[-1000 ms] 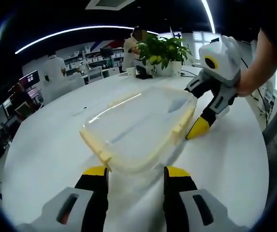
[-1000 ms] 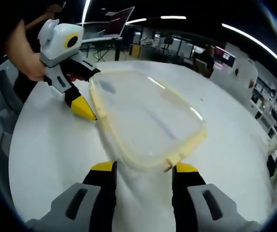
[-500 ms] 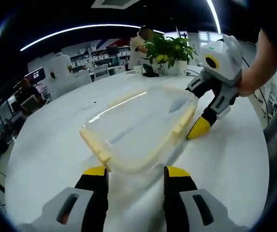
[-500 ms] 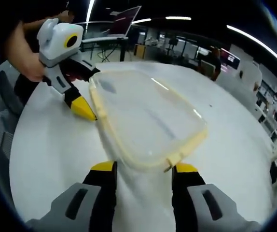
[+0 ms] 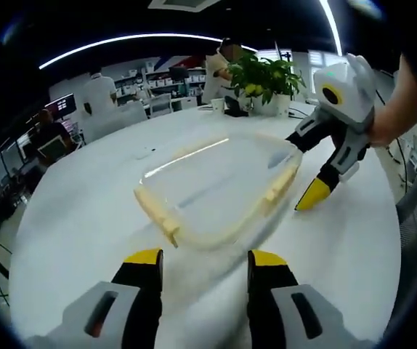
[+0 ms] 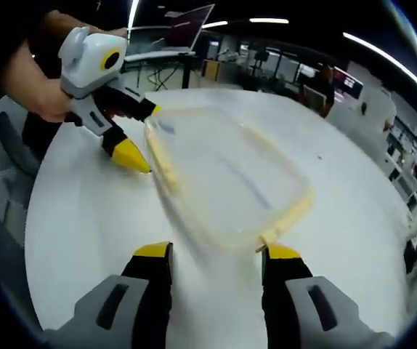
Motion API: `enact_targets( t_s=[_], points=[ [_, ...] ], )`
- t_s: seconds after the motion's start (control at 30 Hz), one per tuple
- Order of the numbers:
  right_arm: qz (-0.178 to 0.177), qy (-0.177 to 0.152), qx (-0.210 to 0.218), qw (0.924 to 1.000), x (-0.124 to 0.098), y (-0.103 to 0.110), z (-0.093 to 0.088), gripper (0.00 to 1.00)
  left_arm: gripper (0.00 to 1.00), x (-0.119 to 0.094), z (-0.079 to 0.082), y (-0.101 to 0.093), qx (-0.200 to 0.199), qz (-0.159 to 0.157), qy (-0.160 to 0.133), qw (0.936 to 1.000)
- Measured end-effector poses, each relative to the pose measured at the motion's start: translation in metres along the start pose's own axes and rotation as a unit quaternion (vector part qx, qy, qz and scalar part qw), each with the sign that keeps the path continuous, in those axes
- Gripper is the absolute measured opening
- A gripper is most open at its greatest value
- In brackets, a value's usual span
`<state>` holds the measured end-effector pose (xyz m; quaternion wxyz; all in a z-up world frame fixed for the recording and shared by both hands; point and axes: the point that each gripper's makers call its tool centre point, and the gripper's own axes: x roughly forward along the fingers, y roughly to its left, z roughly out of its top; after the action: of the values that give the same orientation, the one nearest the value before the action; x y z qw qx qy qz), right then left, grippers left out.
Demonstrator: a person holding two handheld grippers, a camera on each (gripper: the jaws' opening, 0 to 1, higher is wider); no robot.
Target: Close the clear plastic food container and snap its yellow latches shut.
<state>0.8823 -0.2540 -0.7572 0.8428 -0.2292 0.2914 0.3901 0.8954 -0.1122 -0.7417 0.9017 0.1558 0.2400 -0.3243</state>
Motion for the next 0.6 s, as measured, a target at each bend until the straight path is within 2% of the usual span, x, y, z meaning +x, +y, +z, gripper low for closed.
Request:
enact_targets(
  t_s=[0.13,0.2,0.3,0.4,0.5,0.6],
  points=[
    [-0.019,-0.010,0.030,0.9993,-0.018,0.000,0.002,0.52,0.43,-0.022,0.011,-0.001,-0.016,0.014,-0.012,0.9997],
    [-0.026,-0.016,0.047,0.9984,-0.029,0.001,0.003,0.53,0.45,-0.030,0.013,-0.002,-0.022,0.018,-0.016,0.9995],
    [-0.043,-0.014,0.066,0.9968,-0.044,0.001,0.002,0.53,0.45,-0.054,0.016,-0.003,-0.048,0.034,-0.026,0.9979],
    [-0.050,-0.025,0.091,0.9943,-0.058,0.007,0.010,0.54,0.45,-0.074,0.016,-0.004,-0.067,0.051,-0.032,0.9960],
    [-0.058,-0.035,0.102,0.9925,-0.075,0.016,0.015,0.55,0.46,-0.097,0.018,-0.012,-0.089,0.063,-0.043,0.9931],
    [-0.068,-0.031,0.111,0.9911,-0.086,0.024,0.014,0.54,0.46,-0.112,0.016,-0.022,-0.092,0.065,-0.049,0.9924]
  ],
)
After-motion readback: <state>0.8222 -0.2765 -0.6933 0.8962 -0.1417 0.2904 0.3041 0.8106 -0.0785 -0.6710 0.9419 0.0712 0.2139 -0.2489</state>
